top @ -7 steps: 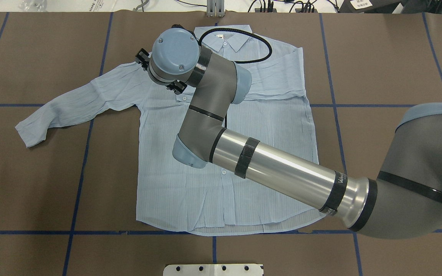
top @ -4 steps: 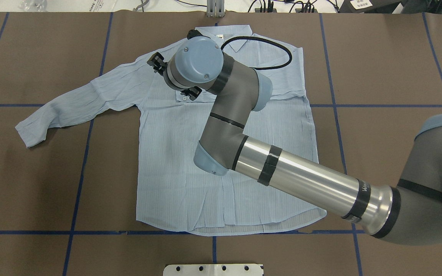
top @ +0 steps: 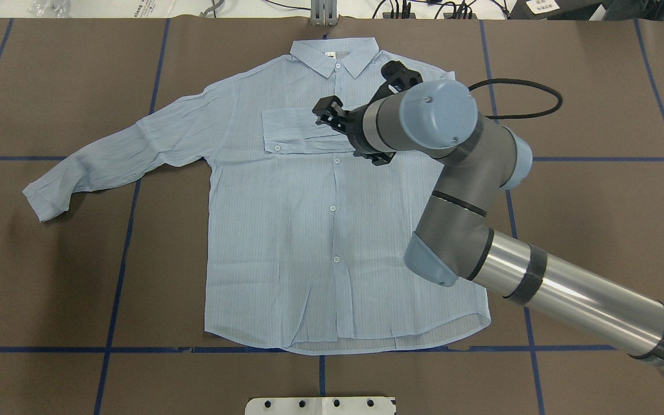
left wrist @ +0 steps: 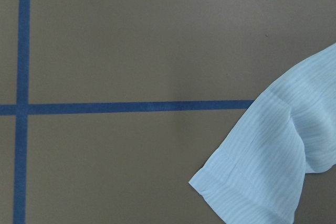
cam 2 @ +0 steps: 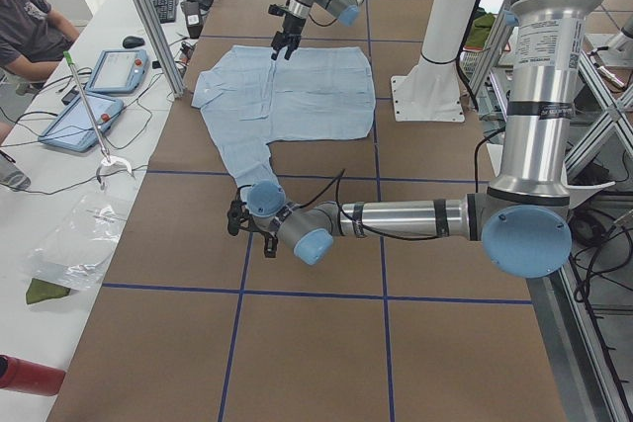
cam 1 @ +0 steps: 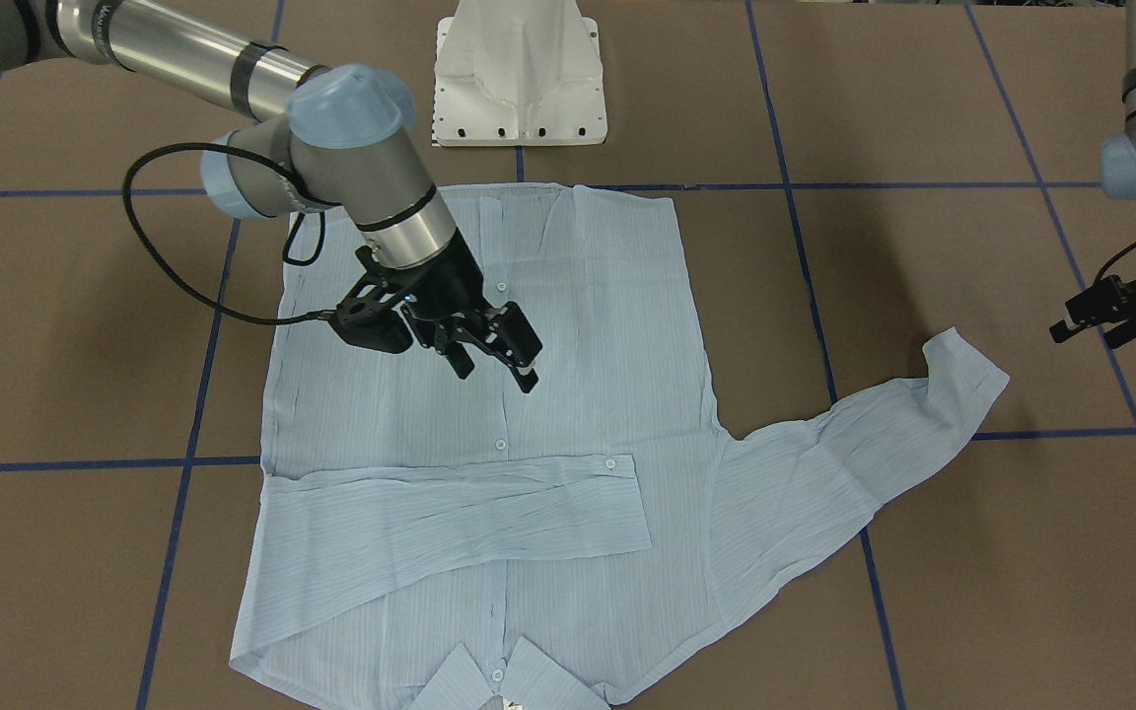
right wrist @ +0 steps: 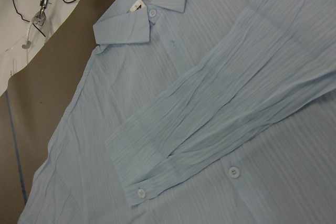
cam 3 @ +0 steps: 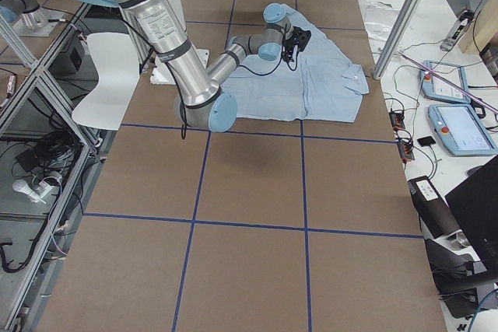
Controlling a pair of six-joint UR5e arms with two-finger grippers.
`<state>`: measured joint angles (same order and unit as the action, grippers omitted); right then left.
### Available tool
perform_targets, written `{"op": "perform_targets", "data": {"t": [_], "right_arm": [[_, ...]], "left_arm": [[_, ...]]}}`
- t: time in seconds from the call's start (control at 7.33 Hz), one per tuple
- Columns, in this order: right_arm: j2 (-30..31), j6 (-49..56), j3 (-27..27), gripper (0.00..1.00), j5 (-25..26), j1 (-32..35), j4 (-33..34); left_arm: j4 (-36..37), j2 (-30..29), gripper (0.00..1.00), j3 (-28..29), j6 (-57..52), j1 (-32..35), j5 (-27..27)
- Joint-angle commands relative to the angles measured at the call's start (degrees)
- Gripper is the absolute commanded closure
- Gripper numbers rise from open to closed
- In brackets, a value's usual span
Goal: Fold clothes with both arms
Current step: 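Release the sleeve on the shirt and raise the right gripper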
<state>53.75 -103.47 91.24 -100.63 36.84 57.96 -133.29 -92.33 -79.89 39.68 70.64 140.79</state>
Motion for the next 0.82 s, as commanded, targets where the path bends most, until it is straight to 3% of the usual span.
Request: {"op": "perform_targets", "data": {"t": [0.0, 0.14, 0.68], "right_arm": [[9.49, 4.38, 7.78, 0.01, -8.04, 5.93, -0.12], [12.49, 7.90, 9.03, 0.01, -10.44, 7.70, -0.21], [12.87, 8.28, 8.51, 0.01, -10.29, 7.63, -0.30]], "left_arm": [[-0.65, -2.49, 0.09, 1.65, 5.48, -3.21, -3.57], [-0.65, -3.11, 0.11, 2.01, 6.80, -3.92, -4.03], [-1.88, -3.82, 0.23, 5.08, 7.26, -5.78, -5.79]]}}
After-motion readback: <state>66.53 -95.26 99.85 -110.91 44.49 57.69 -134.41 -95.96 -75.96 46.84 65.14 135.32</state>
